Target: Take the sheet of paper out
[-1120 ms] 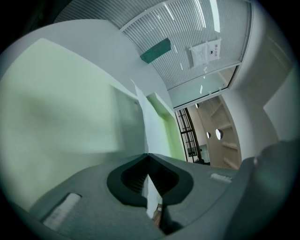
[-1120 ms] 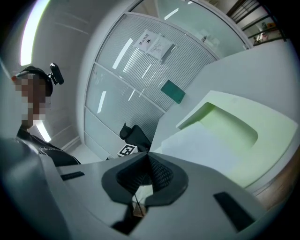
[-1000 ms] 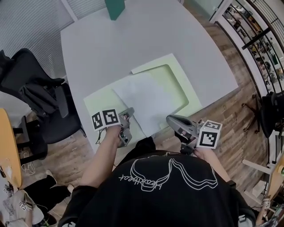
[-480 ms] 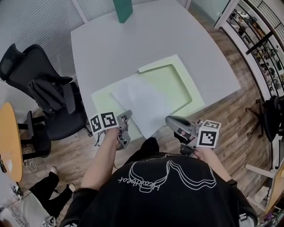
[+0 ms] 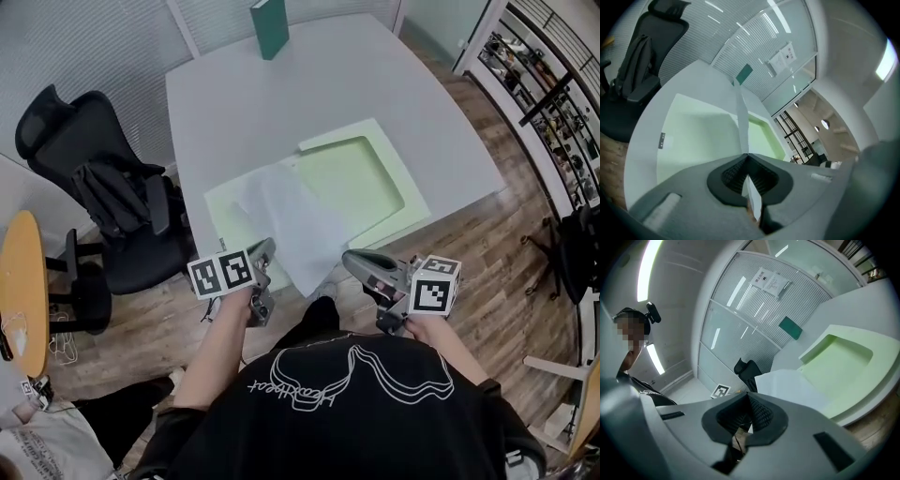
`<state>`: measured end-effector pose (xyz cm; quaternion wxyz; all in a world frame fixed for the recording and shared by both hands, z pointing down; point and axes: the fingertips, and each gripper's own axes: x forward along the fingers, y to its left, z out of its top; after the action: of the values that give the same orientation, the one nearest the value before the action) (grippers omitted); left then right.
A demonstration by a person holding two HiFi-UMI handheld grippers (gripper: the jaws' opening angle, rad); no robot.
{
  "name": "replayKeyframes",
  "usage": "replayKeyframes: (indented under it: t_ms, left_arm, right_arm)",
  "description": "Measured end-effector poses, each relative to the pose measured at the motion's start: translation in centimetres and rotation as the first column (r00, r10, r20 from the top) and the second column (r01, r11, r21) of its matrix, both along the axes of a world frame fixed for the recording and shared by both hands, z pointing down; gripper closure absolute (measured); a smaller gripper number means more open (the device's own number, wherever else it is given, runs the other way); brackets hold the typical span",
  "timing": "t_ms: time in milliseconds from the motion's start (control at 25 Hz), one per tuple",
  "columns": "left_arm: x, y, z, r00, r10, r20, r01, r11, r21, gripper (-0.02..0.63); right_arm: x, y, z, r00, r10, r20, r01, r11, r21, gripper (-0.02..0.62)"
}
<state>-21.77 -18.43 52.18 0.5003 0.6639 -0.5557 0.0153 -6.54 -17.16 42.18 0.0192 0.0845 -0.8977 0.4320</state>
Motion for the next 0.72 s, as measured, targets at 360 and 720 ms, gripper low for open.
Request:
replayKeyframes:
  t_ms: [360, 720]
  left_arm:
    - [1.4, 5.6, -4.4, 0.993, 0.009, 0.115, -0.024, 0.992, 0.125, 0.592]
    - [3.4, 10.7, -9.8, 0.981, 0.036, 0.191, -0.082, 0.968, 0.237, 0.592]
  right_arm:
    - [1.4, 4.9, -1.3, 1.0, -0.005, 0.025, 0.003, 0.999, 0.051, 0.586]
    - [2.6, 8.1, -3.3, 0.999, 0.005, 0.046, -0.011, 0.993, 0.116, 0.586]
